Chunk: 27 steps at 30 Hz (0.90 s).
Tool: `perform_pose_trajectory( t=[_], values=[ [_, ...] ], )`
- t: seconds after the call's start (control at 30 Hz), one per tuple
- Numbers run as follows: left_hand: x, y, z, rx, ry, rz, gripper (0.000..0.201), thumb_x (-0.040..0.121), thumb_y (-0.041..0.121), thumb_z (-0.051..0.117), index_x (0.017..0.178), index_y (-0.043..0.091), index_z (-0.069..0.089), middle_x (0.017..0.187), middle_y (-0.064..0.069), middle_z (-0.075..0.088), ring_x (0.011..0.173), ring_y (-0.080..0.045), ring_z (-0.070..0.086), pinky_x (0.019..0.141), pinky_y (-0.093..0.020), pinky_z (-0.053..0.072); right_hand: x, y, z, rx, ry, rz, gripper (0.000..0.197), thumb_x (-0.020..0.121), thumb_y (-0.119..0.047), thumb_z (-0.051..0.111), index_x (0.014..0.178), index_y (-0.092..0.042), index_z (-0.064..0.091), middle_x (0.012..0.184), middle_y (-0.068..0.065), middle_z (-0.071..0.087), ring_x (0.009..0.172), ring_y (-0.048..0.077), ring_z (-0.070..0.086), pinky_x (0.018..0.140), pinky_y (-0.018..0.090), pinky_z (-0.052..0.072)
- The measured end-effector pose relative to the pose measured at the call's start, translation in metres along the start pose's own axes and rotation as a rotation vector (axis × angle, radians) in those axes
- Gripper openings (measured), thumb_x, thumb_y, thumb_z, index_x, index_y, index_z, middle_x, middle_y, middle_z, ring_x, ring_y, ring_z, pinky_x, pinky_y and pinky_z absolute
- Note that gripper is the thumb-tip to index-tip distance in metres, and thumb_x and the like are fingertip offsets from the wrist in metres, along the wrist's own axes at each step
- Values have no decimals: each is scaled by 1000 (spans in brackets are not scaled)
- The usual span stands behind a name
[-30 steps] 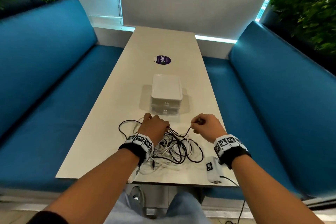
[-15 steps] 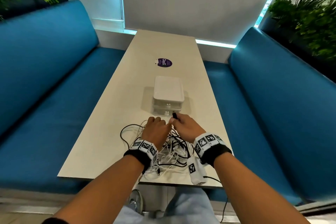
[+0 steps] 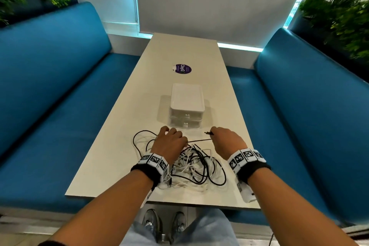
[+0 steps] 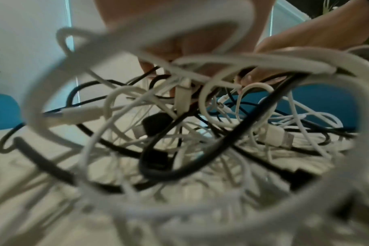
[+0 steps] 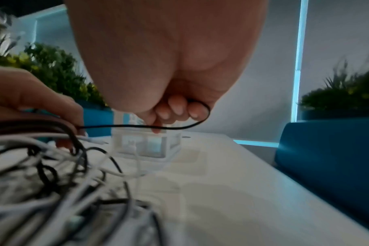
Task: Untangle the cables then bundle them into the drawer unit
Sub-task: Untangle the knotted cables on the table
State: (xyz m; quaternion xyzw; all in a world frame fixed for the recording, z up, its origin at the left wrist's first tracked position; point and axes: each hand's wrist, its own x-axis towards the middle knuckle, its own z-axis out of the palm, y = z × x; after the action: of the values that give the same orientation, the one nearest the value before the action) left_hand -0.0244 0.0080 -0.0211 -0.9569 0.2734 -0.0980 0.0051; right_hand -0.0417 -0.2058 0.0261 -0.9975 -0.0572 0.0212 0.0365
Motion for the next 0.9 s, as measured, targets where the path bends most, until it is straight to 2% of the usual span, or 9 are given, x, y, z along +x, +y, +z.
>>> perform_pose_trajectory(
  t=[0.1,0.17,0.3,0.4,0.47,0.57,0.73,0.9],
  values=[
    [6,10,-4,30,-49,-19,17,97,29,49,101,28,66,95,4,69,103,-22,57,105,-47,24,4,-20,3,133,59,-31,19,102,-25,38,105,-13,52,102,8,60,90,32,61,73,40,49],
    [9,13,-8,59,-77,-23,18,96,24,50,107,27,63,96,4,69,104,-22,58,106,-47,21,8,-35,6,174,13,-89,18,102,-23,39,106,-11,52,102,13,63,92,36,61,73,41,49],
    [9,12,-12,49,-73,-49,34,90,14,51,121,27,54,101,4,66,107,-22,55,103,-46,24,16,-48,14,253,-116,-82,21,100,-24,41,109,-11,54,106,17,65,95,36,61,78,42,50],
    [4,10,-9,21,-64,-82,28,92,15,50,118,26,51,107,2,65,112,-24,51,99,-45,27,18,-44,17,302,-136,-74,20,101,-28,42,107,-13,54,101,16,66,90,35,61,76,42,50],
    [0,8,-6,-3,-60,-100,18,98,26,44,114,24,52,108,-1,64,113,-26,50,97,-47,28,16,-40,19,274,-132,-96,20,102,-30,41,107,-14,52,97,16,66,86,34,60,72,41,48],
    [-3,0,1,-14,-68,-105,27,103,38,35,112,26,58,108,-1,64,114,-27,50,100,-49,25,14,-26,20,167,-118,-83,19,102,-25,40,110,-13,51,97,16,65,88,35,59,71,41,49],
    [-6,-7,9,-22,-37,-66,25,101,37,43,106,29,66,100,3,63,107,-26,53,101,-50,25,10,-6,23,75,-94,28,18,103,-26,37,115,-19,49,97,13,64,83,34,61,68,40,52],
    [-7,-15,5,5,-85,-94,26,101,32,41,110,29,65,109,5,61,114,-24,49,106,-52,18,4,6,19,-21,-93,132,20,103,-28,33,116,-22,48,93,7,62,75,28,61,65,36,52]
  ],
)
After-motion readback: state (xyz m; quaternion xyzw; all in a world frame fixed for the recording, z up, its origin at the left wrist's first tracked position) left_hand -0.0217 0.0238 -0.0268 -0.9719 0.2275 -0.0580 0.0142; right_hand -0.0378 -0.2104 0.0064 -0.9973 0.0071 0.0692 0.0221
